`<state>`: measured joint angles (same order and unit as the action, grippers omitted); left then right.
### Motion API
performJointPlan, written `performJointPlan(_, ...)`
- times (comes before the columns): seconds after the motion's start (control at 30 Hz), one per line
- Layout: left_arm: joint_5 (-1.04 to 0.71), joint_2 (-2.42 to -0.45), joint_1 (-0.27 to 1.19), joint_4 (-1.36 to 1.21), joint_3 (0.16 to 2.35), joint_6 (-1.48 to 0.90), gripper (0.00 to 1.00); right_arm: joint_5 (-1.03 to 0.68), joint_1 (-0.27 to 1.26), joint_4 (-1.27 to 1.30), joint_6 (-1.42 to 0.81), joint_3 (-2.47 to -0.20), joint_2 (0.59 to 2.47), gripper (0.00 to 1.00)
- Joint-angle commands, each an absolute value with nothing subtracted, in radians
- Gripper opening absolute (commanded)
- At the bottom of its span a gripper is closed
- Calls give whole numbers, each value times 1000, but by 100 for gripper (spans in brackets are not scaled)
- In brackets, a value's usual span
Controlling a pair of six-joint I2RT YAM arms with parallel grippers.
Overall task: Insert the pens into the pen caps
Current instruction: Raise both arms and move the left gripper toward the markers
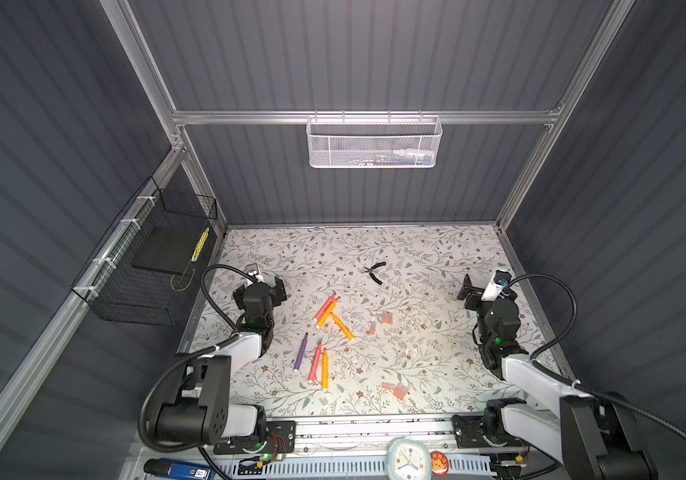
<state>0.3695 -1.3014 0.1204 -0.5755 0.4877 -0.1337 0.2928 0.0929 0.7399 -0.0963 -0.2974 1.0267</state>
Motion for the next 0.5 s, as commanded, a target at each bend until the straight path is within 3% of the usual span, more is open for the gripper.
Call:
performJointPlan(0.0,222,-1124,124,-345,525,-253,99,190,98,462,-223,-363,886,99)
performJointPlan(0.1,172,-968,123,-86,614,-378,99,139,94,280,-403,-394,769,99)
performJointPlan(0.2,267,-872,123,211,691,-563,100,150,90,72,-504,-440,687,99)
performJointPlan(0.33,291,-734,123,334,678,-594,99,4,81,153,-481,-350,560,99)
performJointPlan(0.47,282,-678,123,424,695,-586,100,80,81,170,-537,-301,505,99)
